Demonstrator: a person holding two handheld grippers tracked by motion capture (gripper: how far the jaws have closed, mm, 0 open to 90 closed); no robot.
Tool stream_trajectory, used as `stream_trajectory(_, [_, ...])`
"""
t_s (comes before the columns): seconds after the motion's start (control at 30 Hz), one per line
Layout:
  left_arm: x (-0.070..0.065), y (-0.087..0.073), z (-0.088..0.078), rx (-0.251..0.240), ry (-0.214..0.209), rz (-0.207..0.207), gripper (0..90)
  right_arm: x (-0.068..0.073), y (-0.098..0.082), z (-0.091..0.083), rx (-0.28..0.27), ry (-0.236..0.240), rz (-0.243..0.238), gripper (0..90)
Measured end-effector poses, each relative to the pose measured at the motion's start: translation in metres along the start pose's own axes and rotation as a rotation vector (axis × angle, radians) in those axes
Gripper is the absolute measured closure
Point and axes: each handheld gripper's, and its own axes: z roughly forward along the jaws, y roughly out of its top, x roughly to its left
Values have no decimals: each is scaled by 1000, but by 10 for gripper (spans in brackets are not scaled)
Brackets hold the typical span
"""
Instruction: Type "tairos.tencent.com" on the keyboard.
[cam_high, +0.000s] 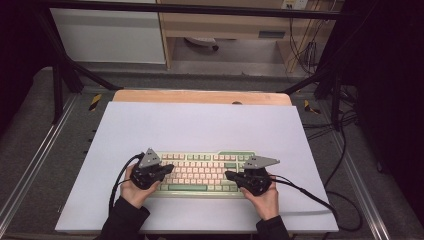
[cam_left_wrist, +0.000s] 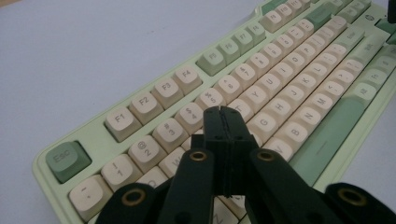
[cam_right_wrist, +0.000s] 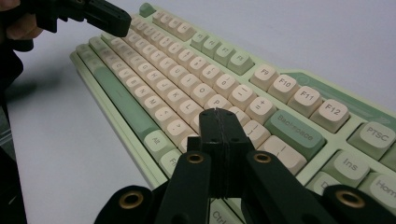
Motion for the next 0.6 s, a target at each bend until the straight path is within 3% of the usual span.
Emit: stream_trajectory(0.6, [13, -22, -18, -14, 20, -34, 900, 8, 13, 15, -6, 15, 2, 900])
